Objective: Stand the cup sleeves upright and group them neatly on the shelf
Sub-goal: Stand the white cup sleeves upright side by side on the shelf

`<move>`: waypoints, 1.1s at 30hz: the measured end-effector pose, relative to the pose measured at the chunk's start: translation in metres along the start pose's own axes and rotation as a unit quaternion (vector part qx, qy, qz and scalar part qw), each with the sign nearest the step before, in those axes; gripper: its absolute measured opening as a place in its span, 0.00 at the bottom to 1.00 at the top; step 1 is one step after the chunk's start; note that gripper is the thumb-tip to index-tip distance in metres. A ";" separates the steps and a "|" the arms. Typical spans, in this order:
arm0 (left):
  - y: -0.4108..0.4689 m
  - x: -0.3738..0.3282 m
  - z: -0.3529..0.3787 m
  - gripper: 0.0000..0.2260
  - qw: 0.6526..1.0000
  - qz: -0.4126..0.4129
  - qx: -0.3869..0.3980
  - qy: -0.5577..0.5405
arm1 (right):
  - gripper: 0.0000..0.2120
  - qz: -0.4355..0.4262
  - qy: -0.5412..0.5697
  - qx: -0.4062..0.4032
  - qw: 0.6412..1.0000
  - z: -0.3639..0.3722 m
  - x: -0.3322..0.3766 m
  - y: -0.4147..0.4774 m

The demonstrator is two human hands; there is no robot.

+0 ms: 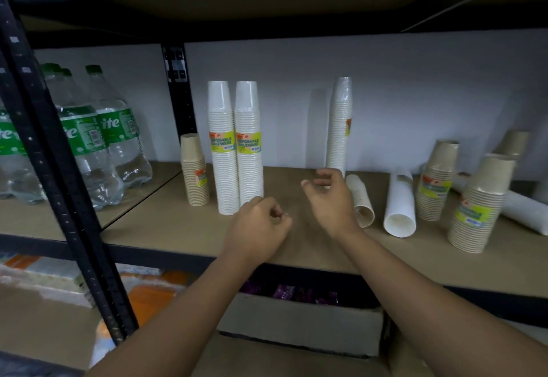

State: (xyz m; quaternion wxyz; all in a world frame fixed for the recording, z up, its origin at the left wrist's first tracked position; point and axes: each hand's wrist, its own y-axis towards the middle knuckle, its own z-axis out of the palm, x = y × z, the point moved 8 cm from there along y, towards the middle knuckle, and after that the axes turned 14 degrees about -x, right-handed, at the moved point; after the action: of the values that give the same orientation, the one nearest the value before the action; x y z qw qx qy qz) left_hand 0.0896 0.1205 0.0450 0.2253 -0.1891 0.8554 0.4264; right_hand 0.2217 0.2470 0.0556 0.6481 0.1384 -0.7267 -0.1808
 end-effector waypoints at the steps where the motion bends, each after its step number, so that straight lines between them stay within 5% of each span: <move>1: 0.002 -0.009 0.010 0.07 1.000 0.007 0.012 0.004 | 0.16 0.000 -0.003 -0.007 1.000 -0.007 0.001 0.009; 7: 0.013 -0.021 0.068 0.07 0.996 0.025 0.085 0.022 | 0.15 -0.003 -0.023 -0.033 0.999 -0.025 0.001 0.064; 22: 0.036 -0.014 0.106 0.08 0.992 0.100 0.070 0.028 | 0.40 0.037 -0.119 0.011 0.992 0.005 -0.040 0.136; 33: 0.026 -0.021 0.083 0.08 0.995 0.095 0.038 0.018 | 0.28 -0.016 -0.137 0.018 0.990 0.003 -0.012 0.113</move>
State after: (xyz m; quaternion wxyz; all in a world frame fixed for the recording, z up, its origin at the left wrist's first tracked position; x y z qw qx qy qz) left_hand 0.1120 0.2060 0.0292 0.1756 -0.1056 0.8891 0.4094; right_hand 0.2240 0.3537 0.0942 0.5372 0.1354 -0.8092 -0.1956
